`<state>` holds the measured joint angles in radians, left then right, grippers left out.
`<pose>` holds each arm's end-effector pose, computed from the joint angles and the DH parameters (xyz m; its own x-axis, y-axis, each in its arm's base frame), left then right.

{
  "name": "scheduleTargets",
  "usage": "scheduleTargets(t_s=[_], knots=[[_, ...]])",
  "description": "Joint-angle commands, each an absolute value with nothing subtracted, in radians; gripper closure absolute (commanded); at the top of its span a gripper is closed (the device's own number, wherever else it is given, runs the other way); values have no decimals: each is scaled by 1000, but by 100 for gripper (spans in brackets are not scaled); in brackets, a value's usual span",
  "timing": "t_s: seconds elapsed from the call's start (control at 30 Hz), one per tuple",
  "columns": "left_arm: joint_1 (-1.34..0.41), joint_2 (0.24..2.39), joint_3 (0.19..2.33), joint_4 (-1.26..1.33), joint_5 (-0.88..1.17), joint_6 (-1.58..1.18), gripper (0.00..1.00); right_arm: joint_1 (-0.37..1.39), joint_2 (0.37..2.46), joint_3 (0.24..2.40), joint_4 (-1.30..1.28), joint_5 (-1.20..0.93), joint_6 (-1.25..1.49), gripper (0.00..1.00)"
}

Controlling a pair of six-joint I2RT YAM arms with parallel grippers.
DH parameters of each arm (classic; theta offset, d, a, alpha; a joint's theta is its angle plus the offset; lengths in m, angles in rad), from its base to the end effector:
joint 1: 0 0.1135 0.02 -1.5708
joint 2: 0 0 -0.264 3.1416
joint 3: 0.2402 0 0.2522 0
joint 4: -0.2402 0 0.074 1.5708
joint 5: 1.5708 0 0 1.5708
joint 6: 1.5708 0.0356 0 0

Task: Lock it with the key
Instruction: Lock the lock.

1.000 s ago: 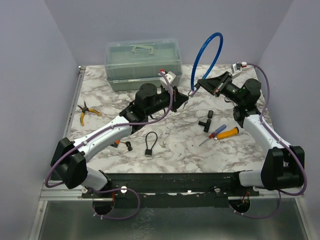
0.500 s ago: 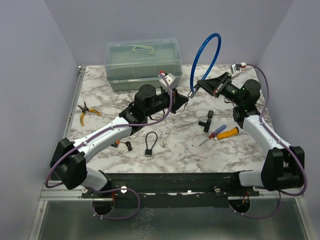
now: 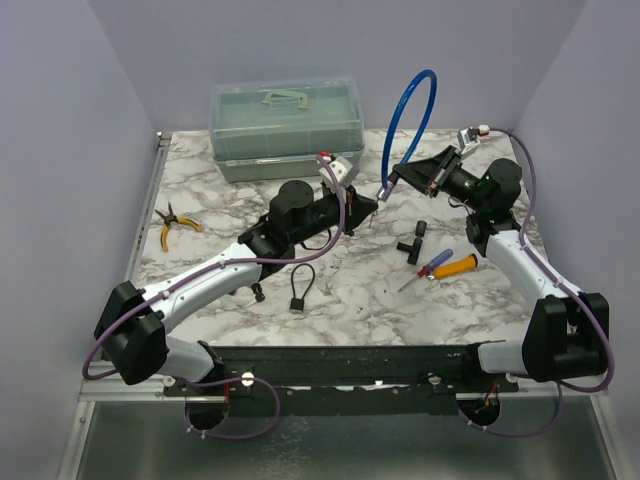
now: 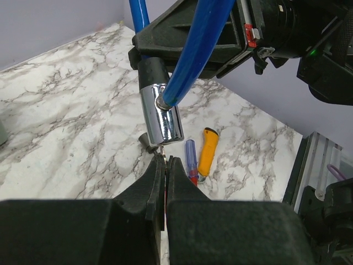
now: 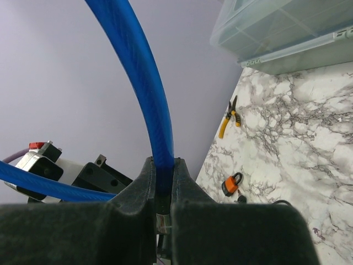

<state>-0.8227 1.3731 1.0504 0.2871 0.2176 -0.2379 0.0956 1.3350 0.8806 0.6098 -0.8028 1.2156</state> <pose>0.2176 -0.2458 0.3477 -0.2268 -0.0939 -0.9694 0.8325 0.4979 -0.2430 0.2985 0.0543 0.3319 -0.6718 0.5899 -0.4480 -0.4135 0.2030 0.8876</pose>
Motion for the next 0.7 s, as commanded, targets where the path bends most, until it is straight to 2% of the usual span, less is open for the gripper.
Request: scheduleTargets(t_s=[0.0,0.2,0.67], knots=[[-874,1356,1013,136,294,-247,100,51,1319,915,722,-676,1242,100],[-896,1357,1012,84,213,-243,100,23,1321,927,721,-660,1239,100],[-919,1347,1040,97,246,-152,100,18,1321,908,730,-659,1224,100]])
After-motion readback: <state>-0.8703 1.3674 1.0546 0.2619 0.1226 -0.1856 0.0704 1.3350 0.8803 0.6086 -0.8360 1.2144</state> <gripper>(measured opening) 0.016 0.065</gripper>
